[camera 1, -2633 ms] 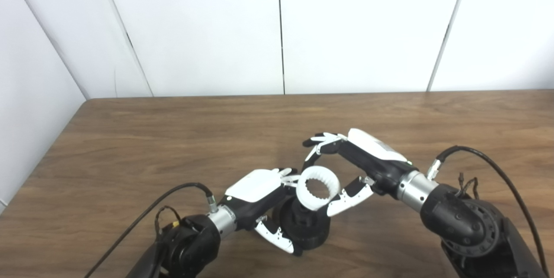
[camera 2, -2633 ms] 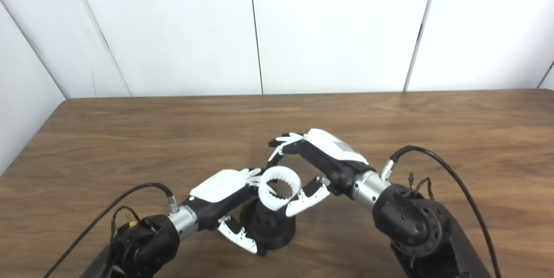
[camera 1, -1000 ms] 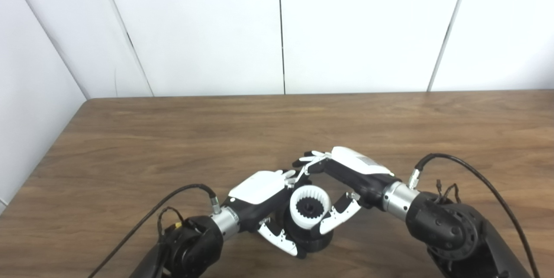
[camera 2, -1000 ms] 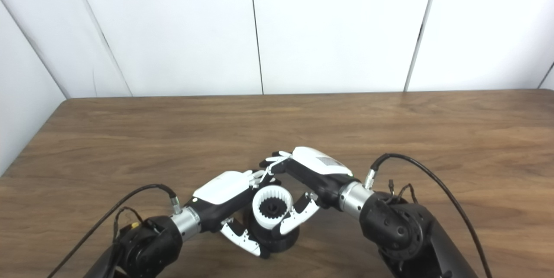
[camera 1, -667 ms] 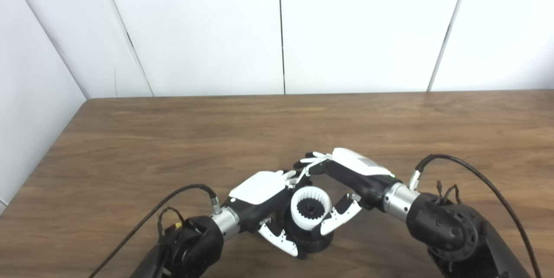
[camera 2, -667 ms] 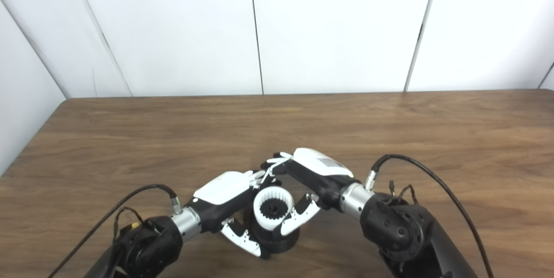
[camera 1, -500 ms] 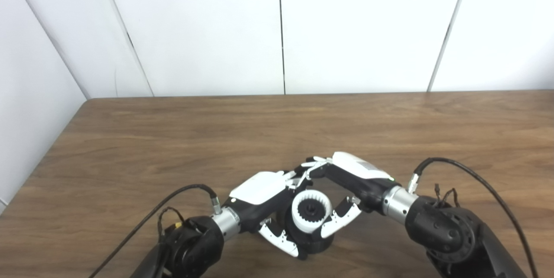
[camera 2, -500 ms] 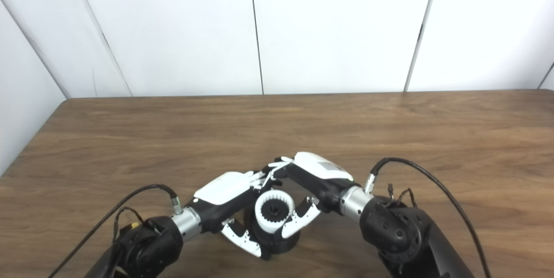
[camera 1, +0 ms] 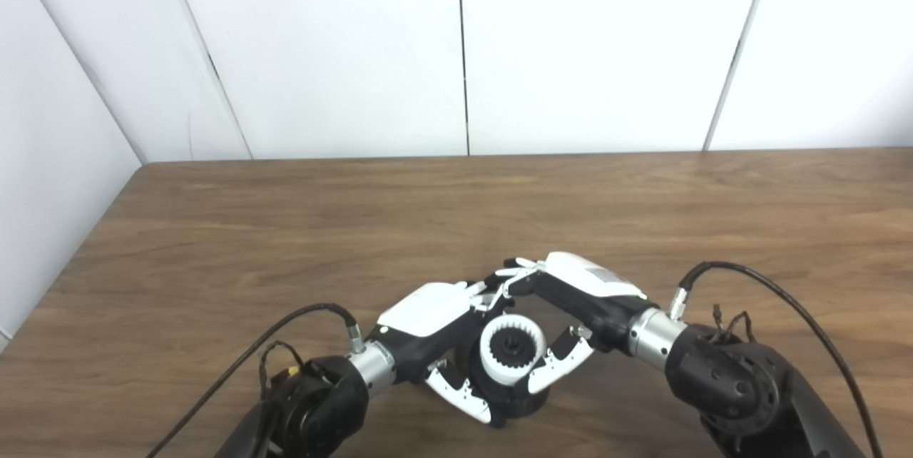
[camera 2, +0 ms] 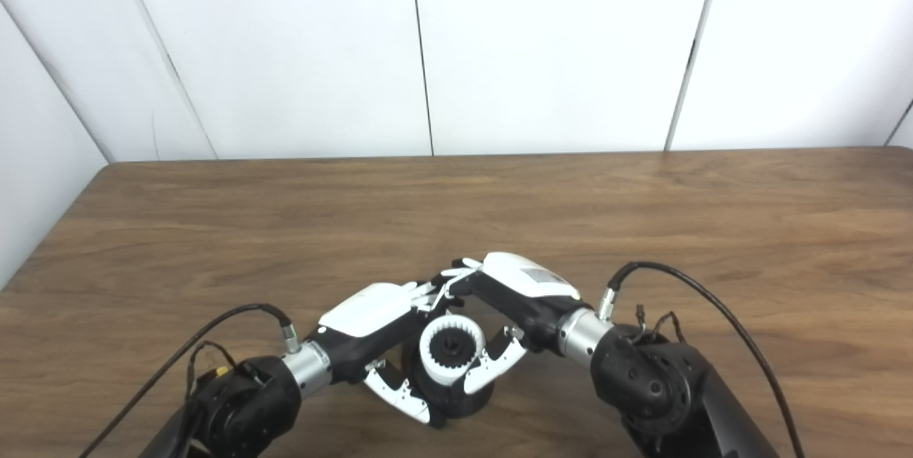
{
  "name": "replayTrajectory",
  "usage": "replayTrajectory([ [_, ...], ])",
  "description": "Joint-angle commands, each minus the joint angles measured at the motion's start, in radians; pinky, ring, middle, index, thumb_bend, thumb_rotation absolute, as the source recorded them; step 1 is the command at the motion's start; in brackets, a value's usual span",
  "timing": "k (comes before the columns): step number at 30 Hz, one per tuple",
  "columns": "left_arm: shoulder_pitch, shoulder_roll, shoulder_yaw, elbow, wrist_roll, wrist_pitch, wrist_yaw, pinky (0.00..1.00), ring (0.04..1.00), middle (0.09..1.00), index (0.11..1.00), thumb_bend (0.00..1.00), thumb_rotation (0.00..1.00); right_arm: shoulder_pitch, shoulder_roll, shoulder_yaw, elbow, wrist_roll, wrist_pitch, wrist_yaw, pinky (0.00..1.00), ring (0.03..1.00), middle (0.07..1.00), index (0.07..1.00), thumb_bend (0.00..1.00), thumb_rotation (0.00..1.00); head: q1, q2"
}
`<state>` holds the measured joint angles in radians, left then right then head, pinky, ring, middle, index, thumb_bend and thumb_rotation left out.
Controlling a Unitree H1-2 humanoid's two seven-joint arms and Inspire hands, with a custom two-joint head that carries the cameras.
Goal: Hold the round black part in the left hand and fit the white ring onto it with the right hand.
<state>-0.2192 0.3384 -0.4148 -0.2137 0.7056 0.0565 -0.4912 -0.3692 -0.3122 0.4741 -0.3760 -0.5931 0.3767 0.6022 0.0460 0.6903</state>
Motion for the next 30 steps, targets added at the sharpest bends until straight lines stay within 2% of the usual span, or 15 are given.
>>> replayTrajectory([
  [1, -0.021, 0.01, 0.012, -0.03, 0.006, 0.003, 0.0, 1.0, 1.0, 0.939, 0.692, 0.79, 0.39, -0.016, -0.004, 0.003, -0.006, -0.012, -0.018, 0.001, 1.0, 0.98, 0.892, 0.642, 0.77, 0.31, 0.001, 0.001],
  [6, -0.022, 0.015, 0.01, -0.032, 0.011, 0.006, -0.003, 1.0, 1.0, 0.944, 0.727, 0.78, 0.41, -0.015, -0.005, 0.0, -0.009, -0.009, -0.01, 0.008, 1.0, 0.982, 0.898, 0.723, 0.86, 0.39, 0.003, 0.0],
  [15, -0.017, 0.012, 0.018, -0.038, 0.017, 0.024, -0.013, 1.0, 1.0, 0.941, 0.828, 0.81, 0.43, -0.013, -0.012, -0.012, -0.017, -0.004, -0.002, 0.017, 1.0, 0.981, 0.907, 0.812, 0.92, 0.41, 0.003, 0.003],
  [24, -0.015, 0.011, 0.026, -0.036, 0.013, 0.023, -0.008, 0.99, 1.0, 0.939, 0.862, 0.85, 0.4, -0.012, -0.013, -0.027, -0.023, -0.002, 0.01, 0.022, 1.0, 0.993, 0.918, 0.832, 0.94, 0.42, 0.005, 0.005],
  [30, -0.014, 0.011, 0.031, -0.038, 0.019, 0.044, -0.018, 0.98, 1.0, 0.944, 0.876, 0.9, 0.43, -0.01, -0.008, -0.033, -0.025, -0.003, 0.011, 0.019, 1.0, 0.998, 0.929, 0.841, 0.94, 0.41, 0.005, 0.005],
])
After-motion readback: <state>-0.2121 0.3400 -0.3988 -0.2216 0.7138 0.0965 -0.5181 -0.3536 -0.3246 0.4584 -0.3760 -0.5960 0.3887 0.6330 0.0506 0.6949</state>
